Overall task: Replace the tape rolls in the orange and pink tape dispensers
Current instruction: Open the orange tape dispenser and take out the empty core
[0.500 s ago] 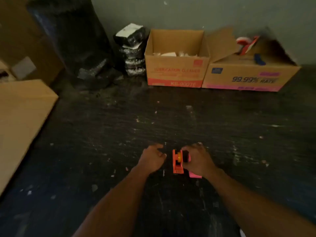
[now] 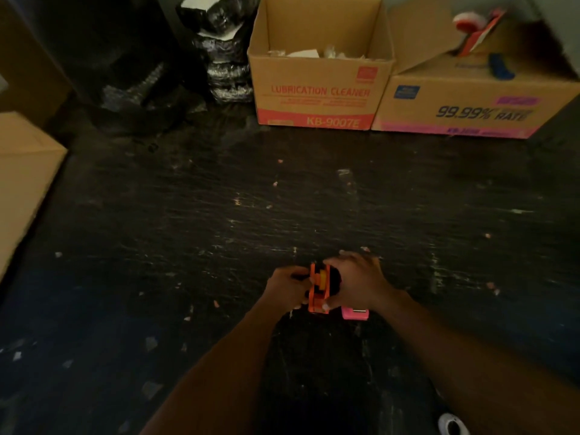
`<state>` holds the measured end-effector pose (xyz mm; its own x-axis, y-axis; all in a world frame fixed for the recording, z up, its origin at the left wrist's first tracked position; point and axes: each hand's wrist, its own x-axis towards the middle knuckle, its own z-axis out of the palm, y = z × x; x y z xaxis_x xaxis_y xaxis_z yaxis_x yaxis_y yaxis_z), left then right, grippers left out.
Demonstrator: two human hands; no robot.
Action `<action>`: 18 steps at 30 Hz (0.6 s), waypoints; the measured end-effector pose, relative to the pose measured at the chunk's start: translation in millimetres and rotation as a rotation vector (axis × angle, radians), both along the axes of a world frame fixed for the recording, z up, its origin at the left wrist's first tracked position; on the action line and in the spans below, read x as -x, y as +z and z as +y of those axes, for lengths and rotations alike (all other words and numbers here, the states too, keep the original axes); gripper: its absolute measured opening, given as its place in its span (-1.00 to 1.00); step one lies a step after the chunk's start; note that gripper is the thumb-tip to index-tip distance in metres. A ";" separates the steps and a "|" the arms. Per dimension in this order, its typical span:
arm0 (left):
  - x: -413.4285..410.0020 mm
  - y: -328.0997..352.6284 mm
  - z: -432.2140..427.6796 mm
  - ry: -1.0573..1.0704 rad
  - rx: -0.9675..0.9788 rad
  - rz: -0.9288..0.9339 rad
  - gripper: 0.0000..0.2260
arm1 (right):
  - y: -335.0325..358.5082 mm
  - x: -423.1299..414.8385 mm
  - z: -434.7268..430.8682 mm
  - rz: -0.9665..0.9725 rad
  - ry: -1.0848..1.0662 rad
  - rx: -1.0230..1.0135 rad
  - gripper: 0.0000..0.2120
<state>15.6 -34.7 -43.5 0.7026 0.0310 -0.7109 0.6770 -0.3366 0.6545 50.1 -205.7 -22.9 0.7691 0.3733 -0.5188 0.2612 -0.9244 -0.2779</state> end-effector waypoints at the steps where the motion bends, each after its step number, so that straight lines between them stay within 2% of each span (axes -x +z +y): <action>1: -0.1 -1.0 -0.2 0.026 0.018 0.021 -0.73 | -0.1 1.4 0.3 -0.008 -0.005 -0.007 -0.05; 6: 2.4 2.7 -2.3 0.127 0.110 0.050 -0.81 | 5.9 9.1 2.0 -0.016 0.002 -0.049 -0.03; 9: 4.2 6.0 -5.0 0.168 0.143 0.030 -0.76 | 9.1 13.1 1.3 -0.035 -0.014 -0.093 -0.11; 12: 5.9 6.8 -9.5 0.123 0.117 0.008 -0.74 | 8.1 19.3 3.1 -0.040 -0.004 -0.121 -0.20; 18: 4.8 8.4 -6.6 0.080 0.084 -0.034 -0.71 | 12.8 16.9 0.8 0.037 -0.050 -0.107 -0.12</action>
<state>10.7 -41.3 -35.0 0.7239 0.0293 -0.6892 0.6766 -0.2251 0.7011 33.2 -204.8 -10.1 0.7695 0.3896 -0.5061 0.2030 -0.9005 -0.3846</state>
